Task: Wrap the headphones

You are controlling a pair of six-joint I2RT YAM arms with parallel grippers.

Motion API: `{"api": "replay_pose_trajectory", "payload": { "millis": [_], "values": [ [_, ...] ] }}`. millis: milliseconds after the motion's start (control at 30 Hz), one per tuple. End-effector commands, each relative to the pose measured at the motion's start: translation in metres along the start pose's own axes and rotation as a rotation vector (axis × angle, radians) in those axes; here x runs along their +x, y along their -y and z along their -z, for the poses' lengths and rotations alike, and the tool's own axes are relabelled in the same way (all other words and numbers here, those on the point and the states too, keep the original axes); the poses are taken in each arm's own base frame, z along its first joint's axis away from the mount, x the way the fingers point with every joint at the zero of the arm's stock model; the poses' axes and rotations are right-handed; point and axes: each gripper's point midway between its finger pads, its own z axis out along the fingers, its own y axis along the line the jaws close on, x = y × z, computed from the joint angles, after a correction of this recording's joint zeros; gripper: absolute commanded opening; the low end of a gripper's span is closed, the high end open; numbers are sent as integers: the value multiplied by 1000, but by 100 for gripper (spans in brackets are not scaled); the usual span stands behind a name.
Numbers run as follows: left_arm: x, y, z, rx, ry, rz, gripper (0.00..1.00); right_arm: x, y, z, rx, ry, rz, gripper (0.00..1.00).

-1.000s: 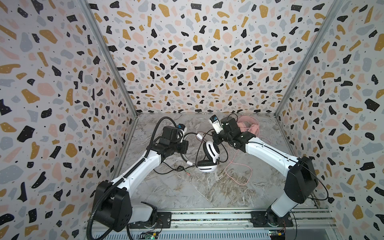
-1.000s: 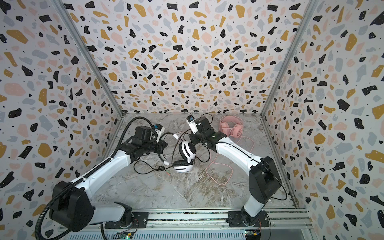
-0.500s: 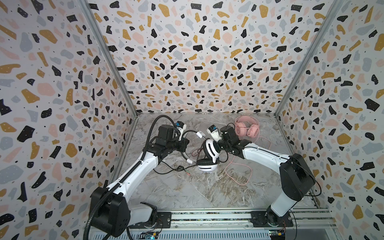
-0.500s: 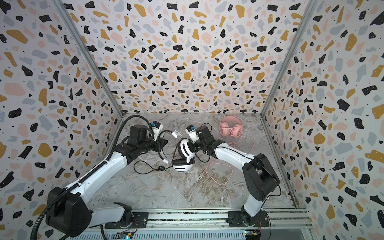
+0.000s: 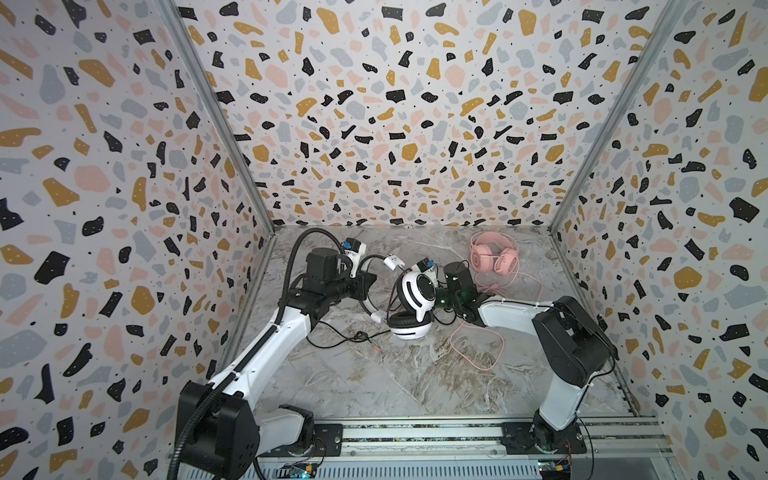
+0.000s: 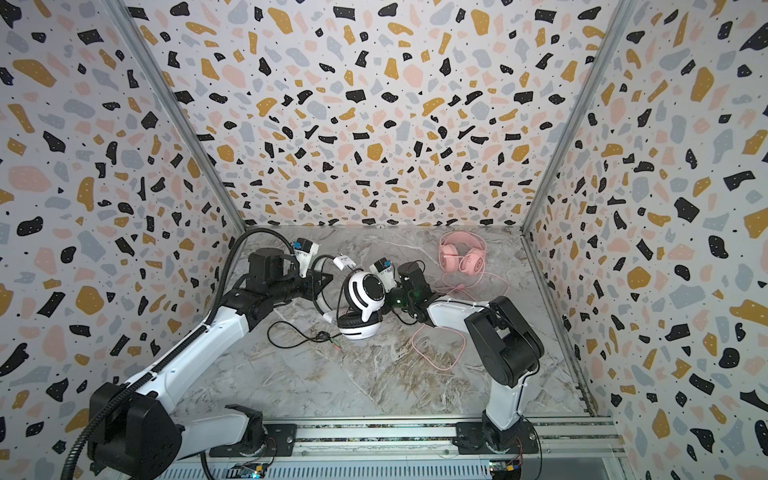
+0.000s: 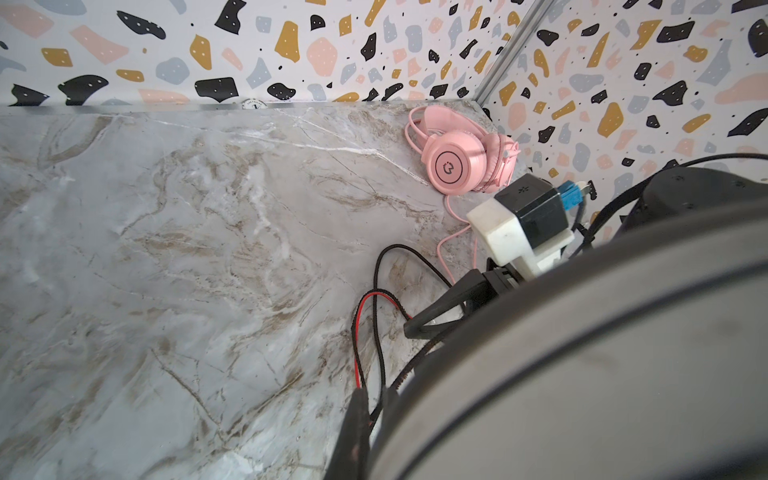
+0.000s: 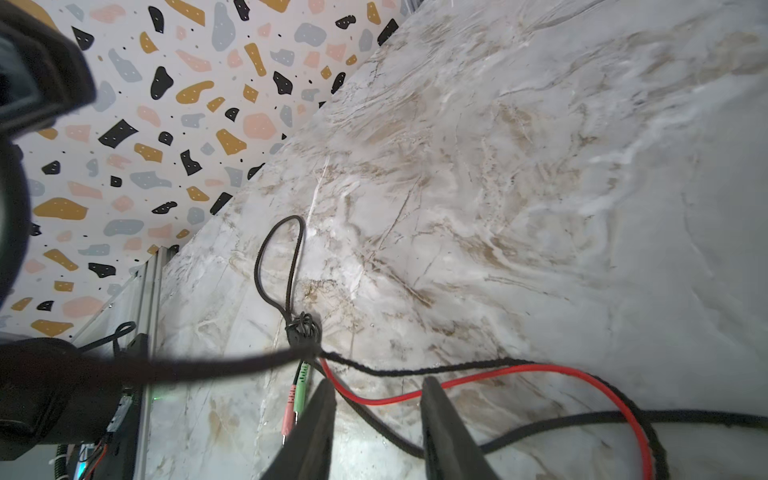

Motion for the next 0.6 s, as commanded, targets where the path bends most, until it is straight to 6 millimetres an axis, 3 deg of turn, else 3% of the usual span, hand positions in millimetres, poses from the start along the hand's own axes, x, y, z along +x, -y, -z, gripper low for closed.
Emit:
{"api": "replay_pose_trajectory", "payload": {
  "millis": [0,67,167,267,467,533,567],
  "values": [
    [-27,15,10,81,99,5,0,-23,-22,-7,-102,65,46,41],
    [-27,9,11,61,104,19,0,-12,-22,-13,-97,48,54,44],
    [-26,-11,12,-14,93,48,0,0,-24,-3,-89,83,52,47],
    [-31,-12,15,22,114,69,0,14,-20,6,-56,99,57,61],
    [-40,-2,24,74,157,57,0,24,-14,-8,-70,50,111,78],
    [-44,0,30,78,185,47,0,21,-6,-13,-40,48,127,88],
    [-47,0,34,70,203,36,0,18,-3,-14,-39,49,132,100]
  ]
}}
